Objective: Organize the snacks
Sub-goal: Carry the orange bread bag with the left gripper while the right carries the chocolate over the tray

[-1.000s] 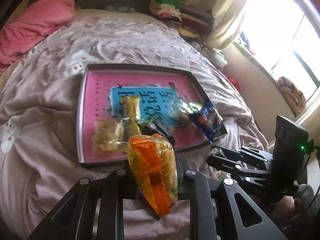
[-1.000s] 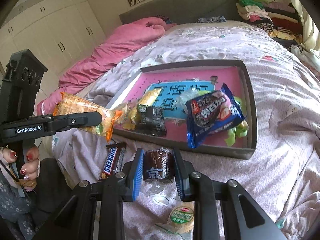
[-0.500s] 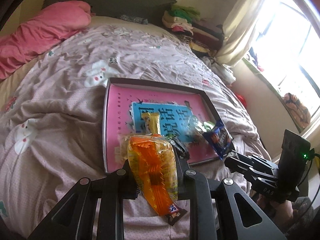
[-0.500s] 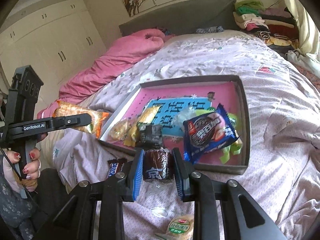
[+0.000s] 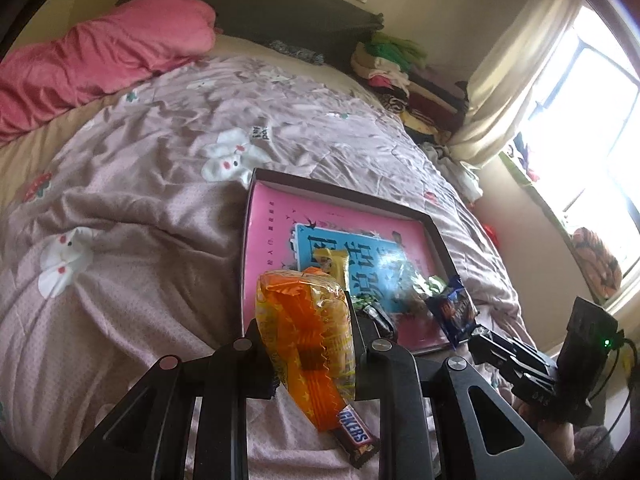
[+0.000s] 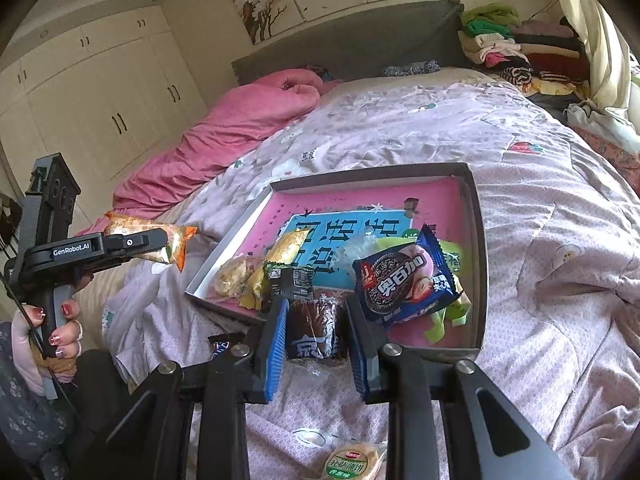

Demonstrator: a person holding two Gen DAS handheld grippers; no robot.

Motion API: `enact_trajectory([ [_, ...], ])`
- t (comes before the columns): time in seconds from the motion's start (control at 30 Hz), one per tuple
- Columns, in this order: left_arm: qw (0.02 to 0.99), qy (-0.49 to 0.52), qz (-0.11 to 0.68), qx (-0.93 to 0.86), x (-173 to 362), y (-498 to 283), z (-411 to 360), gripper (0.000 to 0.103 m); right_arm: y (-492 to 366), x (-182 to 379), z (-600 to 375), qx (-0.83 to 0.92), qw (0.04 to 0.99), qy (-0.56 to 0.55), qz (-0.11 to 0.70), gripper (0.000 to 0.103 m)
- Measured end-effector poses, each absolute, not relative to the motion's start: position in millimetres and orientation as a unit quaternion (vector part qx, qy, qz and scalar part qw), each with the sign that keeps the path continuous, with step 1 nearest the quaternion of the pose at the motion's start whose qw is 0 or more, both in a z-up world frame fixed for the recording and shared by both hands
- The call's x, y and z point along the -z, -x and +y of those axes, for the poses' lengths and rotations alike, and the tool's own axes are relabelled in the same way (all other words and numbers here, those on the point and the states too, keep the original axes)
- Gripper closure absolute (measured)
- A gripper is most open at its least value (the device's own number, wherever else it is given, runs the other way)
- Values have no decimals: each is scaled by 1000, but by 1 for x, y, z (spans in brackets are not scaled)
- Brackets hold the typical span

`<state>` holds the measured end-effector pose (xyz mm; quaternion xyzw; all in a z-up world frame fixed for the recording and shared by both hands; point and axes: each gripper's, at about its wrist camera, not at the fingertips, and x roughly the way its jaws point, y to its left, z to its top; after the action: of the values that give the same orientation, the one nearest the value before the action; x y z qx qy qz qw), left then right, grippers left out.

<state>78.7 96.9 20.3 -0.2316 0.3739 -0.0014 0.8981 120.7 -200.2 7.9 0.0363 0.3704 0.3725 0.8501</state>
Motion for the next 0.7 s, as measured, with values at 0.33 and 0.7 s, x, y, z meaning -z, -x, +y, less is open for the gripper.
enact_trajectory([
  [0.33, 898, 224, 377, -33, 2, -91, 103, 79, -124, -3, -197, -370, 850, -32, 374, 75],
  [0.7, 909, 144, 384, -70, 14, -104, 90, 79, -131, 5, -190, -366, 850, -33, 379, 74],
])
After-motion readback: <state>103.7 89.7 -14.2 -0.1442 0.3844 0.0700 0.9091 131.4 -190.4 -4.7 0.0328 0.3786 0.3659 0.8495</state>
